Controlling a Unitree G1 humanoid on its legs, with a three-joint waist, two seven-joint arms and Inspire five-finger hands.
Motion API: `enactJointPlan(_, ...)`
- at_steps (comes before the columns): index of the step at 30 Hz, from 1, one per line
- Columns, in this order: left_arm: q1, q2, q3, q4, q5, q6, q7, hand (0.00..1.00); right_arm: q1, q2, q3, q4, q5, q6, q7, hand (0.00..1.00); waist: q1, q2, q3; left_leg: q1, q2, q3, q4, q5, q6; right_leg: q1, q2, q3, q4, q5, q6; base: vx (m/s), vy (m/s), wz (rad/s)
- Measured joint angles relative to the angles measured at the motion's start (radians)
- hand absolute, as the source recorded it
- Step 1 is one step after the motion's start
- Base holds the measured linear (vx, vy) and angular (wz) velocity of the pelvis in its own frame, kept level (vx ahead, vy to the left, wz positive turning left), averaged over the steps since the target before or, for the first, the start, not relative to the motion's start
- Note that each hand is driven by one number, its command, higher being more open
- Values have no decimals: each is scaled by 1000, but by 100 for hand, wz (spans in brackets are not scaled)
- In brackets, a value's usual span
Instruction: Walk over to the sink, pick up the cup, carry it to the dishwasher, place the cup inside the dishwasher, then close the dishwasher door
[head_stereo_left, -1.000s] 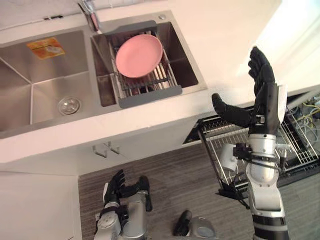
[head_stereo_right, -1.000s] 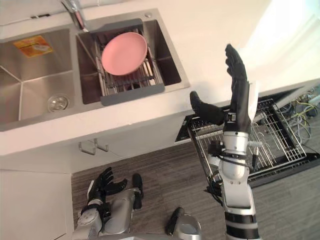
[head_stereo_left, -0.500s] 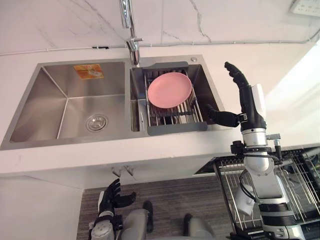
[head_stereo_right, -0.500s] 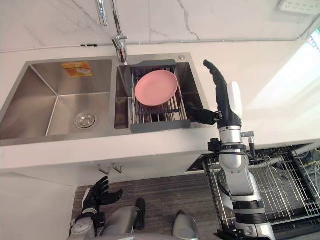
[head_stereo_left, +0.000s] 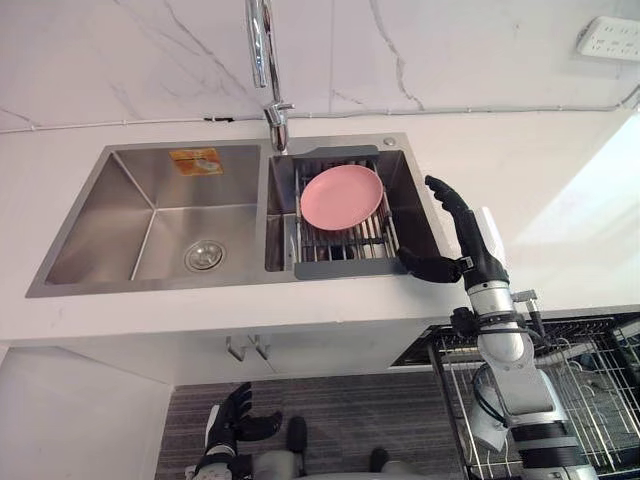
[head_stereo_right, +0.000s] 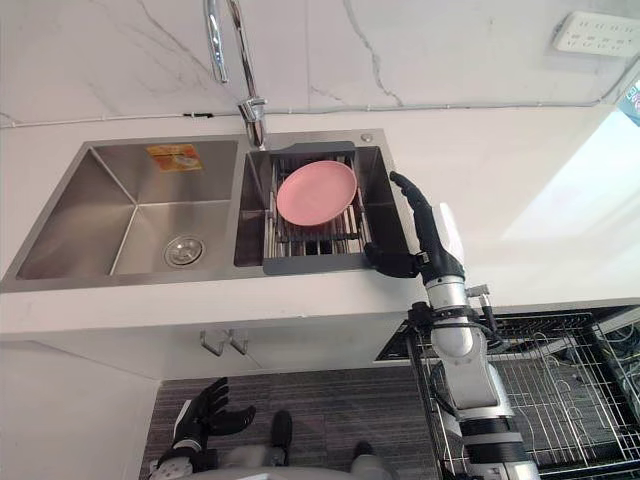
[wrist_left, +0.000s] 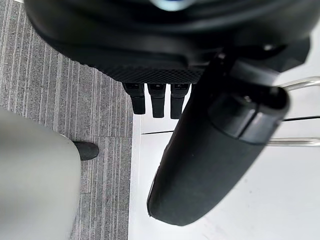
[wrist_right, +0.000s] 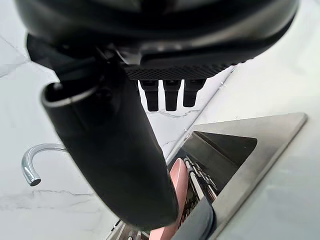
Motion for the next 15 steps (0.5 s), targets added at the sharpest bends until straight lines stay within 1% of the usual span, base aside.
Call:
enactJointPlan(2, -1, 0, 0, 0, 0, 1, 0, 90, 0, 24, -15, -1, -4, 4, -18, 90, 1, -3, 0, 0, 0, 2, -3, 0, 0, 1, -2, -1, 0, 0, 0, 0, 0, 0)
enactJointPlan(5, -10, -2, 3, 8, 0, 5, 1, 90, 0, 52, -52, -10, -23, 27, -59, 90, 9, -6, 0, 3, -1, 7, -5, -3, 2, 6, -5, -9, 0, 0, 0, 0, 0, 0)
enactJointPlan(7, -11, -3, 5, 9, 0, 6, 2, 90, 0, 52, -65, -22, -37, 40, -78, 90, 12, -8, 0, 5, -2, 7, -5, -6, 6, 9, -6, -12, -1, 0, 0, -2, 5, 4)
enactJointPlan(9, -19, -4, 12, 22, 0, 6, 12, 90, -8, 52, -85, -31, -57, 41, -101, 90, 15, -16, -1, 4, -1, 9, -6, -10, 11, 11, -7, -17, -2, 0, 0, -4, 2, 6)
enactJointPlan(15, -34, -3, 43, 42, -1, 6, 22, 90, -58, 26, -84, -25, -58, 44, -111, 90, 16, -39, 4, -6, 2, 28, -6, -11, 14, 12, -9, -38, -5, 0, 1, -5, 2, 10)
